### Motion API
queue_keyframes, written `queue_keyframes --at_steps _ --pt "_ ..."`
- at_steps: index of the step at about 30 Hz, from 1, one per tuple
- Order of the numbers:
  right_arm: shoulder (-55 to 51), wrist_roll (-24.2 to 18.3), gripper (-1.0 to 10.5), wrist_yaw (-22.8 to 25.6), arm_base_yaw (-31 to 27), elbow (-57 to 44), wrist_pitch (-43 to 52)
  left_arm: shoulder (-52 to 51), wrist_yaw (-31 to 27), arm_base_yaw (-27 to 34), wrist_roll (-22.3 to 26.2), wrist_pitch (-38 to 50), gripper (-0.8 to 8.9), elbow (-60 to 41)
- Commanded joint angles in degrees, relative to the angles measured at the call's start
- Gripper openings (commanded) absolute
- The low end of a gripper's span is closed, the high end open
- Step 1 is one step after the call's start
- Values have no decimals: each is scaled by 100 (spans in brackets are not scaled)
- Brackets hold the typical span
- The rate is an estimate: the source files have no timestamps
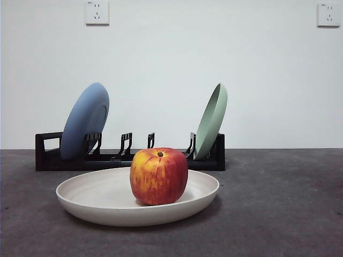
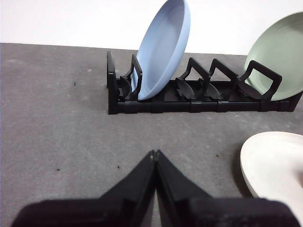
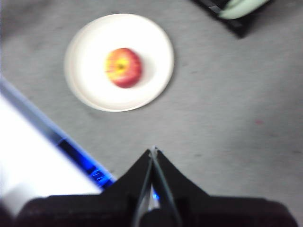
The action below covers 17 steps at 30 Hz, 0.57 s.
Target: Take the yellow plate from the plate rack,put the plate on the table,take the apple from the table,put the apple in the plate
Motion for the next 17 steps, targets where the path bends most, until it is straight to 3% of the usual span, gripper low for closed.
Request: queue_keyframes --at_steps 1,8,13,17 --pt "-337 -315 1 59 -367 -17 420 2 -7 20 -48 46 -3 -57" --pt "-1633 -227 1 -809 -2035 -763 2312 2 -4 20 -48 46 -3 -57" --pt "-2796 -520 2 -813 -3217 -2146 3532 2 -4 20 -48 46 -3 -57" --pt "-3748 -684 1 -831 -3783 -3648 4911 2 -4 20 -48 44 -3 -57"
